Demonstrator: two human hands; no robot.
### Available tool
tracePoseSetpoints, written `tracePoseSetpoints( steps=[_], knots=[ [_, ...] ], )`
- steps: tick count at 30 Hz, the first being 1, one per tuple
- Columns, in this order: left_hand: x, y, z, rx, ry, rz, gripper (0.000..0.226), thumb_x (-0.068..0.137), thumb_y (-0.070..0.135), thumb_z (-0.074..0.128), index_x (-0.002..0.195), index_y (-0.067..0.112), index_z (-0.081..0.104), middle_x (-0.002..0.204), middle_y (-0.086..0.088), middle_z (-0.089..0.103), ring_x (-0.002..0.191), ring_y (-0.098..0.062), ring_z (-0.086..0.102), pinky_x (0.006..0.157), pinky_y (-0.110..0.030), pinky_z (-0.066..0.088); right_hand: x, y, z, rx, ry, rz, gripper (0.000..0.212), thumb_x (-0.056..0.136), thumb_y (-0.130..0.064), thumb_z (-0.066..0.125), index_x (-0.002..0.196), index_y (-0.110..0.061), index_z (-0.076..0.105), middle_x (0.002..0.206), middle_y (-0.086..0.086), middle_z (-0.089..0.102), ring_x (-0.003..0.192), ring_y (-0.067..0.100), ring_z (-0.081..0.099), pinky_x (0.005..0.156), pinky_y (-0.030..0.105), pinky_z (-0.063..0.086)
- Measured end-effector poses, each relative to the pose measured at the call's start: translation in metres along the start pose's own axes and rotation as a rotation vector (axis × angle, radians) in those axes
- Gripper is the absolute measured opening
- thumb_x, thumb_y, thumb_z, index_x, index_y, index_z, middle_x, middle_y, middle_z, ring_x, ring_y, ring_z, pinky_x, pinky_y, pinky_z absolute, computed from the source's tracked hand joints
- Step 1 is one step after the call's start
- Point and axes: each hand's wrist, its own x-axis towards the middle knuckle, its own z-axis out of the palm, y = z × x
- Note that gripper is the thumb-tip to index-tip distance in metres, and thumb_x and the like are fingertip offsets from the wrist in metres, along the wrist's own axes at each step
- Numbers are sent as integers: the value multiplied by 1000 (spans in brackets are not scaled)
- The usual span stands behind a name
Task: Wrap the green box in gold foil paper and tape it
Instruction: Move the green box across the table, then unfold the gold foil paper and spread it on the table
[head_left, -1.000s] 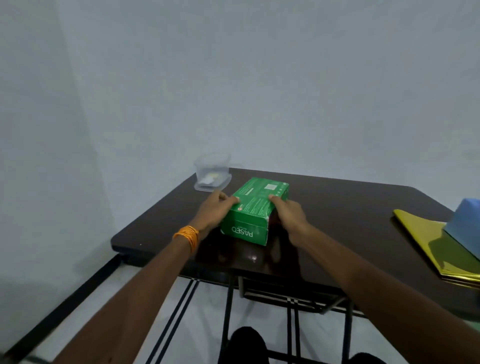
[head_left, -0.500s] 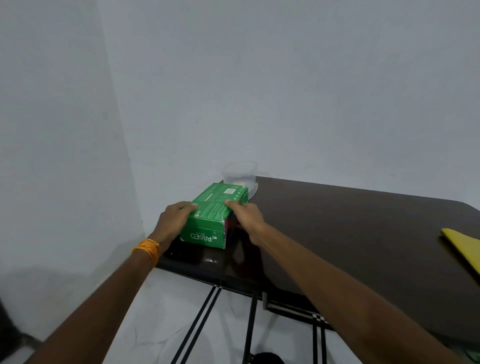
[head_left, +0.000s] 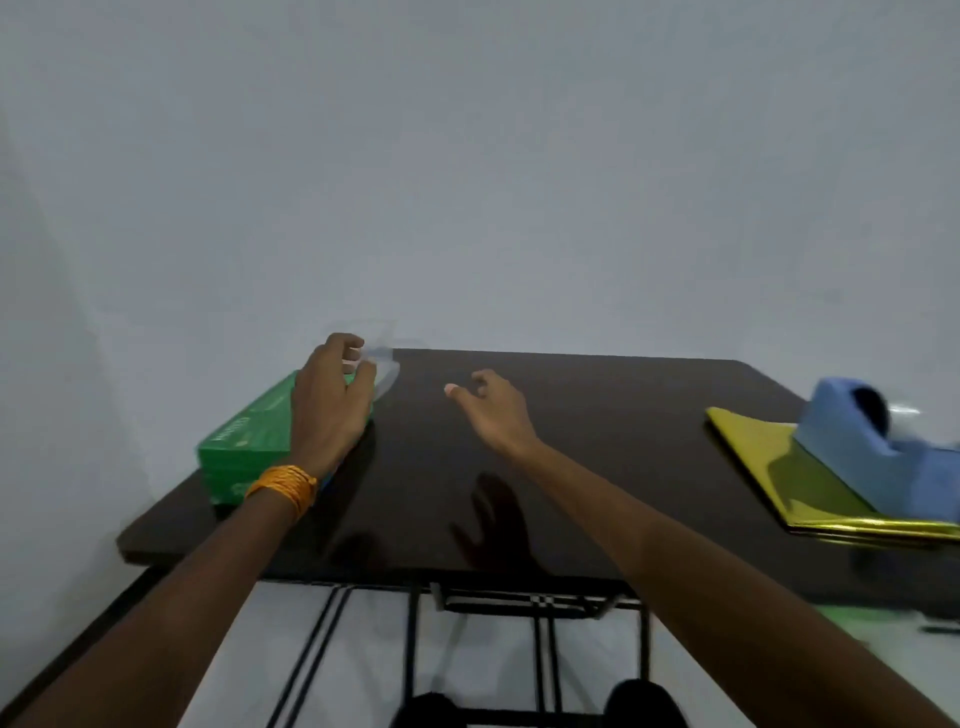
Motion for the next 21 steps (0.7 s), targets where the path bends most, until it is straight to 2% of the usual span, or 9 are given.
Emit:
tracePoseSetpoints(
  steps=[3, 6, 10, 13, 16, 18, 20, 21],
  knots=[
    [-6, 50, 66, -113, -157, -5, 20, 98, 24, 54, 111, 11, 62, 103, -4, 65, 92, -17, 60, 80, -32, 47, -6, 31, -69, -119, 164, -21, 57, 94, -43, 62, 140, -11, 51, 140, 10, 54, 129, 24, 52, 105, 39, 44],
    [-19, 101, 134, -245, -312, -28, 19, 99, 26, 52, 106, 12, 62, 100, -1, 64, 93, -18, 60, 80, -34, 48, -18, 63, -143, -250, 338, -24, 49, 92, -40, 65, 132, -13, 55, 132, 8, 58, 124, 23, 54, 101, 37, 45],
    [-48, 160, 214, -359, -510, -120, 21, 96, 25, 58, 110, 10, 61, 102, -1, 62, 95, -17, 58, 77, -29, 42, -44, 99, -226, -367, 570, -20, 39, 89, -32, 66, 123, -14, 60, 123, 9, 59, 120, 27, 53, 101, 42, 43],
    [-74, 196, 266, -427, -645, -239, 21, 90, 26, 63, 105, 13, 58, 100, -4, 61, 91, -22, 57, 80, -36, 46, -70, 125, -272, -463, 772, -11, 38, 87, -28, 67, 121, -16, 59, 124, 6, 56, 119, 26, 49, 99, 41, 42],
    [-100, 215, 310, -498, -782, -408, 21, 84, 27, 65, 90, 16, 49, 89, -2, 50, 82, -20, 48, 84, -45, 49, -89, 151, -301, -505, 948, 71, 53, 80, -23, 75, 128, -13, 55, 131, 9, 53, 122, 30, 46, 95, 42, 42],
    [-108, 219, 334, -523, -778, -499, 31, 72, 32, 67, 73, 19, 39, 76, -3, 42, 74, -21, 45, 86, -53, 53, -96, 166, -312, -425, 1013, 203, 70, 73, -23, 81, 134, -10, 49, 135, 13, 49, 124, 33, 45, 94, 45, 45],
    [-107, 219, 356, -560, -719, -596, 34, 62, 33, 68, 67, 17, 39, 72, -5, 46, 72, -23, 53, 80, -58, 57, -100, 178, -320, -285, 1012, 324, 85, 68, -25, 85, 139, -8, 42, 136, 15, 48, 124, 34, 46, 94, 46, 47],
    [-105, 222, 361, -585, -711, -653, 34, 60, 31, 71, 73, 13, 45, 80, -6, 54, 78, -24, 59, 79, -56, 58, -101, 183, -323, -213, 992, 364, 90, 66, -24, 87, 141, -7, 40, 134, 15, 50, 122, 34, 50, 93, 43, 48]
  ],
)
